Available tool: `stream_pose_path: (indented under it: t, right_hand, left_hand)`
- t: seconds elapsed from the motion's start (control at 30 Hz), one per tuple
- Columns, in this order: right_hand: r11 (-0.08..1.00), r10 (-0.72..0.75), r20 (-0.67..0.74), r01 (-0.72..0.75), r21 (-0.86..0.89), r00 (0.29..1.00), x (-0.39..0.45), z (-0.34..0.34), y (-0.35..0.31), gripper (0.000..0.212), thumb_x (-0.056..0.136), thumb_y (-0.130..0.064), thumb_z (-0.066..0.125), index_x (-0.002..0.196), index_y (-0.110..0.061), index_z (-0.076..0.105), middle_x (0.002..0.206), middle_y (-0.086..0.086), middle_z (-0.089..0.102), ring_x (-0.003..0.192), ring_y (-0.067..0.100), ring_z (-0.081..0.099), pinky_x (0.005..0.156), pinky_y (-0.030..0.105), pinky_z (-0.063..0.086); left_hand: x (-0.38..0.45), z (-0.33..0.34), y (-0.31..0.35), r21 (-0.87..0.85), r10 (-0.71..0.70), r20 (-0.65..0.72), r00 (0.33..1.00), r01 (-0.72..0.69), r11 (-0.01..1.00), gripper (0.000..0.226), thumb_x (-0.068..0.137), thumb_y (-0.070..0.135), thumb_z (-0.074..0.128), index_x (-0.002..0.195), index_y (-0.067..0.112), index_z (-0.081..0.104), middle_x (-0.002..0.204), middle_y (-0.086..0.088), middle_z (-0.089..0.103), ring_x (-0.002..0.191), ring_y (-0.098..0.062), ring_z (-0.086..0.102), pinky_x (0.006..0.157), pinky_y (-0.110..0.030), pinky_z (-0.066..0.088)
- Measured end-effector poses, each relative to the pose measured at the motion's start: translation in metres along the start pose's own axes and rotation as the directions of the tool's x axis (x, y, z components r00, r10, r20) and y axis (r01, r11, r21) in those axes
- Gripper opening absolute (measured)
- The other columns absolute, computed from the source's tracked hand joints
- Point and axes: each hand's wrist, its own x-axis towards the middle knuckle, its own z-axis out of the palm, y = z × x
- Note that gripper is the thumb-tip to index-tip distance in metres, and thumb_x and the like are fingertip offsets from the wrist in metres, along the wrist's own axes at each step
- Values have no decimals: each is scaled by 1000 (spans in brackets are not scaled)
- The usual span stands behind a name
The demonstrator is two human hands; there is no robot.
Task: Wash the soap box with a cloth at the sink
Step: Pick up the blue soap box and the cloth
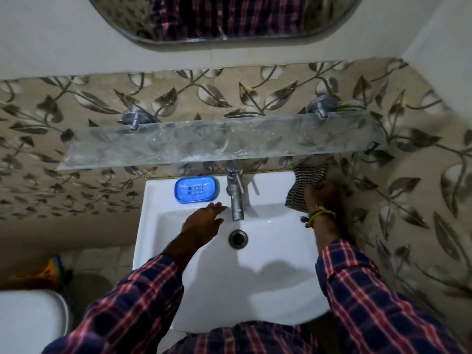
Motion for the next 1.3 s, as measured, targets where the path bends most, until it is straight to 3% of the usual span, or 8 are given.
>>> stream_pose_path:
  t: [0.13,0.3,0.43,0.6,0.73,0.93,1.13,1.3]
  right_hand:
    - [932,135,62,-148,329,989,-27,1,5,18,81,7,61,95,13,70,97,27,72,91,39,71,81,58,58]
    - [808,282,139,-313,499,949,-74,-4,15,10,80,7,67,86,1,72,83,18,72,63,29,70,57,36,58]
    - [753,302,162,-339,564,940,-113,-16,23,17,85,-8,74,99,2,73,88,15,73,65,25,71,55,29,58]
    - [784,306,126,-325,530,944,-160,-20,31,27,88,-12,72,110,4,69,102,21,72,85,32,71,67,37,59]
    - [827,279,99,-292,481,955,-189,-23,32,17,87,-18,74,100,-6,73,87,10,75,68,22,73,50,27,57]
    - [831,283,129,-310,463,951,-200,-19,27,17,86,-17,74,97,-4,73,89,15,75,80,32,72,62,34,58]
    - [835,244,147,-284,471,959,-205,-19,22,5,87,-12,72,86,-7,72,66,4,75,53,20,72,40,27,54]
    - [795,219,206,-297,529,954,-201,-22,24,6,86,-13,73,89,-7,72,67,3,75,56,20,71,40,27,54]
  left_hand:
    - [-15,-9,-1,-79,60,-376,925,-96,992,26,99,20,61,122,23,72,122,-6,74,113,-33,67,91,-41,54]
    - [-20,-32,-43,-75,163,-690,705,-294,953,32,83,10,75,114,1,70,111,-21,73,102,-43,68,93,-46,47]
    - [-18,-52,-87,-303,-4,-522,853,-181,936,79,74,31,89,139,3,55,139,-23,58,130,-41,51,111,-50,38]
    - [0,-66,-123,-383,66,-266,962,-168,909,121,58,39,98,156,11,34,162,-11,35,149,-29,31,121,-35,22]
    - [17,-69,-124,-347,169,-236,957,-246,905,118,56,34,100,153,9,39,161,-11,38,149,-29,33,123,-40,26]
    - [26,-66,-121,-332,162,-264,951,-247,910,106,65,31,96,152,9,40,157,-13,43,145,-31,38,119,-36,29]
    - [24,-64,-121,-340,186,-344,920,-307,889,101,60,25,98,145,4,48,147,-18,46,138,-35,44,114,-36,35]
    - [15,-65,-113,-415,171,-459,872,-381,826,90,55,11,99,131,1,54,131,-12,52,124,-35,54,106,-39,45]
